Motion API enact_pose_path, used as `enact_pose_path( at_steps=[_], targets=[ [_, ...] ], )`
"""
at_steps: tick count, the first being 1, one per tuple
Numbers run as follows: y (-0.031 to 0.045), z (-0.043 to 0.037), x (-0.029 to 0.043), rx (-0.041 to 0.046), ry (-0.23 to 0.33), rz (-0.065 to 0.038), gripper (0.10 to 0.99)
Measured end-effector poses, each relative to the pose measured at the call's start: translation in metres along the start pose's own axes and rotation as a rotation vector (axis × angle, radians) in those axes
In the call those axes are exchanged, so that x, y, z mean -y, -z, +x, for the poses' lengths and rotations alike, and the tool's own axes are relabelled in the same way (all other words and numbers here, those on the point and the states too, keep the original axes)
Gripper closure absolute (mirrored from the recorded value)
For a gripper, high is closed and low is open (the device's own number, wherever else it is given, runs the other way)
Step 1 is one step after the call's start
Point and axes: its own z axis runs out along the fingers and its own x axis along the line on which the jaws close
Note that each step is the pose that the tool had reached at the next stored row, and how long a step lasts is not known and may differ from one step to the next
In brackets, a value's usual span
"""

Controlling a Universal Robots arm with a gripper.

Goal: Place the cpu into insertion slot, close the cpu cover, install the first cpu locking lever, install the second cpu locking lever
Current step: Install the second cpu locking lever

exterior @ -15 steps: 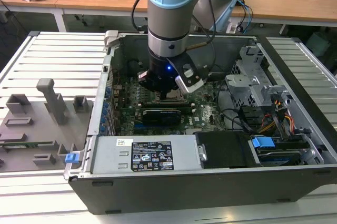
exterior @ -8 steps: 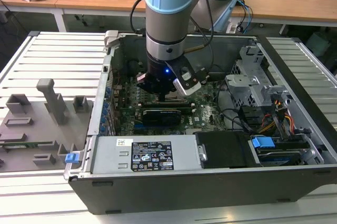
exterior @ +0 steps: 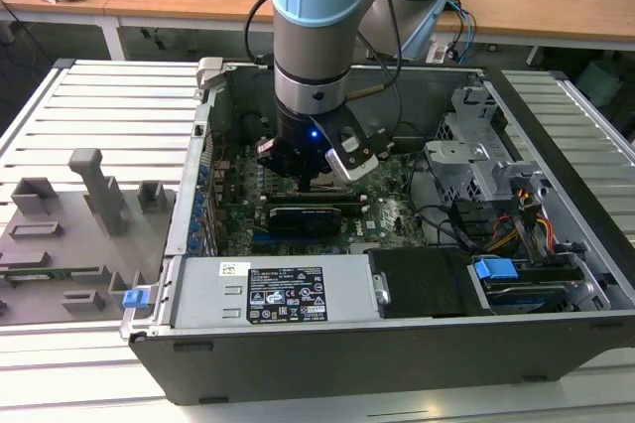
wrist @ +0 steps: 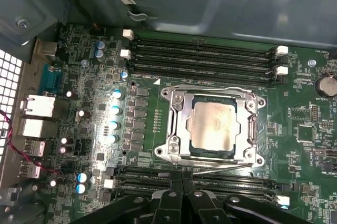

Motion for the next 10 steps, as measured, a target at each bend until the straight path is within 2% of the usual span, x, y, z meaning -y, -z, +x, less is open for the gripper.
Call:
enact_pose_path(
  at_steps=[5, 10],
  targets=[
    [-0.0082, 0.0047, 0.0011, 0.0002, 0.0, -0.003, 0.98],
    [-0.0155, 0.0059, 0.0022, 0.0005, 0.0, -0.006, 0.98]
  ],
)
